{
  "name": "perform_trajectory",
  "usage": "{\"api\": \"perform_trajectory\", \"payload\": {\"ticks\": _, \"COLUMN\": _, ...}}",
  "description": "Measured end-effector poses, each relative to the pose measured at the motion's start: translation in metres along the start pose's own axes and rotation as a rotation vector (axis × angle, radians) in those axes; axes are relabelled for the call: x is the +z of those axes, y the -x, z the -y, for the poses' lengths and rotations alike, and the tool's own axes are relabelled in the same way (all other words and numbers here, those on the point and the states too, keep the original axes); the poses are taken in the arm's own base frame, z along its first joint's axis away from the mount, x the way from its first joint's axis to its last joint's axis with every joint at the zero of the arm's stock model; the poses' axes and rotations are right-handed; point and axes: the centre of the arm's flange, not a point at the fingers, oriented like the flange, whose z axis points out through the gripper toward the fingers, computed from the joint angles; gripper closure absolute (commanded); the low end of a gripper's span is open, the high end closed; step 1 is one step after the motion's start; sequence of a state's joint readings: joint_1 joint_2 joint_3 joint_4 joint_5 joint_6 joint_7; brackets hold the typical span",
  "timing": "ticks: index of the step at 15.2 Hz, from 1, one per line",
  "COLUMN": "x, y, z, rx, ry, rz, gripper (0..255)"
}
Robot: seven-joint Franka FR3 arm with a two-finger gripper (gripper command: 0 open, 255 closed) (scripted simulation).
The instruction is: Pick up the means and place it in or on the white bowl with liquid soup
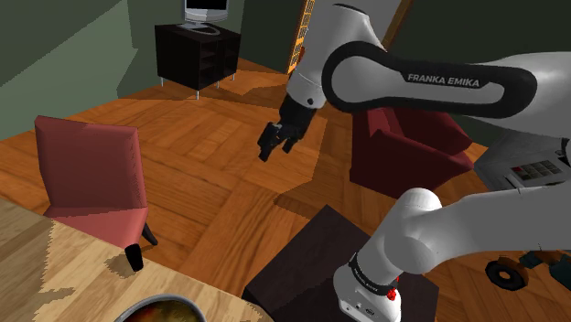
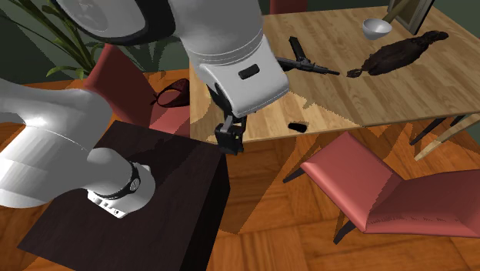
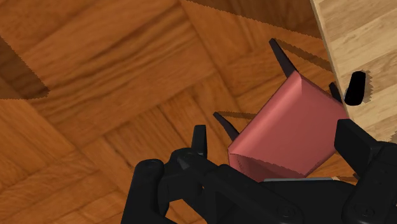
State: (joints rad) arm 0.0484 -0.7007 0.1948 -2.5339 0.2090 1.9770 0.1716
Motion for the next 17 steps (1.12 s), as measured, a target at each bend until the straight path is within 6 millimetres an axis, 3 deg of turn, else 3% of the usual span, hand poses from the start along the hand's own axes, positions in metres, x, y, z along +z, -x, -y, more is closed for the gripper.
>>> {"api": "perform_trajectory", "payload": {"ticks": 17, "x": 0.163, "y": -0.041, "z": 0.156, "rx": 0.047, "ry": 0.063, "rz": -0.021, "gripper": 0}}
